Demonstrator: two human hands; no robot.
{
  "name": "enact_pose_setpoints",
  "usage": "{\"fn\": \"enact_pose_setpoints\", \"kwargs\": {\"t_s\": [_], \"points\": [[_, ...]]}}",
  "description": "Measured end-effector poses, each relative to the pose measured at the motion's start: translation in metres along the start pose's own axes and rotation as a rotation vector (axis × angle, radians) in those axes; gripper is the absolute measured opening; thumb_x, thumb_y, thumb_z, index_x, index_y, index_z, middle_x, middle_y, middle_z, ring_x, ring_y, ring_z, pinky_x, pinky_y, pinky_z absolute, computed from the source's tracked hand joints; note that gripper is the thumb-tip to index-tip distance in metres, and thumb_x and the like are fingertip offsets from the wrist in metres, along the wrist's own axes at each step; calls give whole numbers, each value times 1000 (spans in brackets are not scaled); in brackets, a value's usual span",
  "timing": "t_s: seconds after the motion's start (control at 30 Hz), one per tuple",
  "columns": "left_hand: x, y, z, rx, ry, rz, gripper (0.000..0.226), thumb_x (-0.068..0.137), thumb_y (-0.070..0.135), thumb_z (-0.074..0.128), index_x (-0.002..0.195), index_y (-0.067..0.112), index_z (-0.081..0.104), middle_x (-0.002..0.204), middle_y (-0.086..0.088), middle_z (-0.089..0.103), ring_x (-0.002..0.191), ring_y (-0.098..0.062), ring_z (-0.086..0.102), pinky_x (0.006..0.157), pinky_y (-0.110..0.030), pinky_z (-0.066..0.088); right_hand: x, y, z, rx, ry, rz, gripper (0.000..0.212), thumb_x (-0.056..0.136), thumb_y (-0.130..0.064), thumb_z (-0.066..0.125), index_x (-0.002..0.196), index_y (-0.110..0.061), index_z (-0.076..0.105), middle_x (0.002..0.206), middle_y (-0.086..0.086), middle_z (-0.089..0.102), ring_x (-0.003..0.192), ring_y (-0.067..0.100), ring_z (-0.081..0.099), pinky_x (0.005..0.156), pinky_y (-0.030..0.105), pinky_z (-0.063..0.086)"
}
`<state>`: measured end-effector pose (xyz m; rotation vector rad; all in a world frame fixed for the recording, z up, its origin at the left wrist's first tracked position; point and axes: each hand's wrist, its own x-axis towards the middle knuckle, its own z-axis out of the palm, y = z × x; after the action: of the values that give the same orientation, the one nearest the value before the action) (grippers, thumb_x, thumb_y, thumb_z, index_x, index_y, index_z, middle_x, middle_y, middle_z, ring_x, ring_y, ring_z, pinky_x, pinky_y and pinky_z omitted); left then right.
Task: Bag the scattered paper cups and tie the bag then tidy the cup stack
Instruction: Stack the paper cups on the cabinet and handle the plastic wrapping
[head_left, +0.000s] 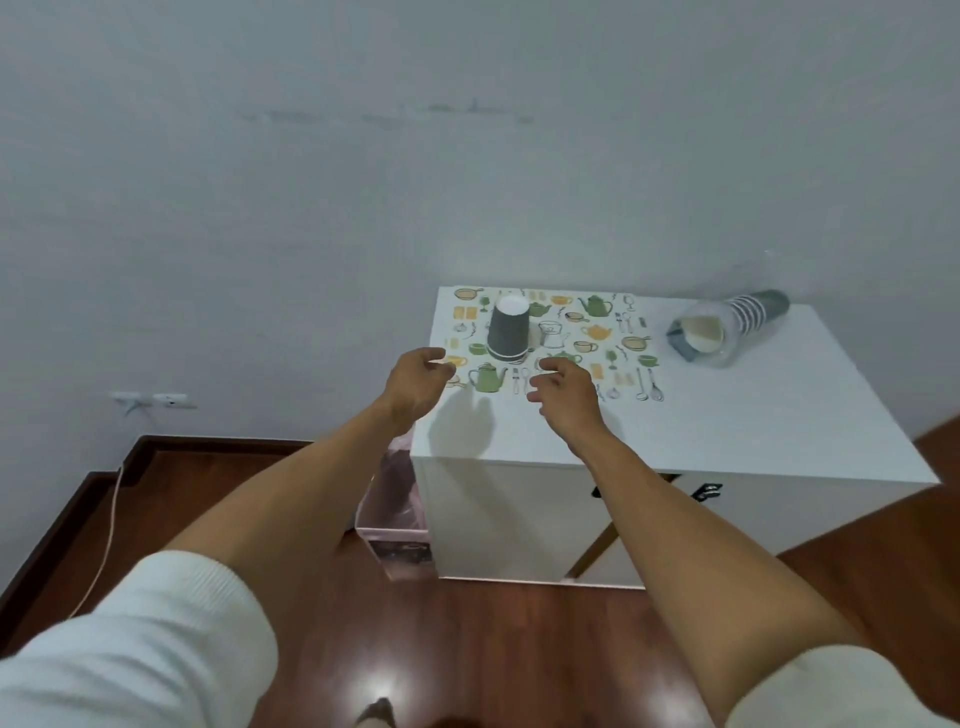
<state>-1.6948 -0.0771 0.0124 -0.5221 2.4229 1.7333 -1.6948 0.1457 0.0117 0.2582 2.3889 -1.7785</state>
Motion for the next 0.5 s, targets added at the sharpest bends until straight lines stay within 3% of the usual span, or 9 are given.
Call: {"fn": "enact_pose_setpoints", "kwargs": {"t_s": [0.17, 0.23, 0.4, 0.5], "points": [[4, 19, 52, 45, -62, 10, 49, 93, 26, 63, 140, 15, 56, 121, -5, 68, 115, -28, 65, 106, -45, 50, 16, 14, -48, 18, 51, 5, 33, 99, -9, 48, 130, -13, 57, 113, 9, 69, 83, 11, 71, 67, 30, 49], [10, 29, 74, 47, -91, 24, 48, 94, 22, 62, 140, 13, 56, 110, -2, 68, 101, -24, 64, 95, -39, 51, 24, 19, -64, 28, 68, 16, 32, 99, -9, 47, 130, -12, 56, 114, 10, 69, 81, 11, 70, 67, 30, 49], [39, 50, 127, 46, -169, 71, 46, 95, 22, 61, 139, 11, 57, 125, -14, 67, 103, -26, 64, 89, -38, 51, 41, 28, -106, 46, 122, 50, 33, 98, -6, 47, 130, -10, 58, 111, 10, 70, 79, 15, 71, 64, 27, 48], [56, 67, 162, 24, -209, 80, 43, 98, 19, 62, 138, 7, 57, 113, -9, 69, 96, -21, 65, 83, -31, 49, 58, 34, -138, 24, 170, 54, 33, 98, -5, 46, 128, -10, 59, 113, 12, 70, 81, 18, 71, 64, 27, 49]]}}
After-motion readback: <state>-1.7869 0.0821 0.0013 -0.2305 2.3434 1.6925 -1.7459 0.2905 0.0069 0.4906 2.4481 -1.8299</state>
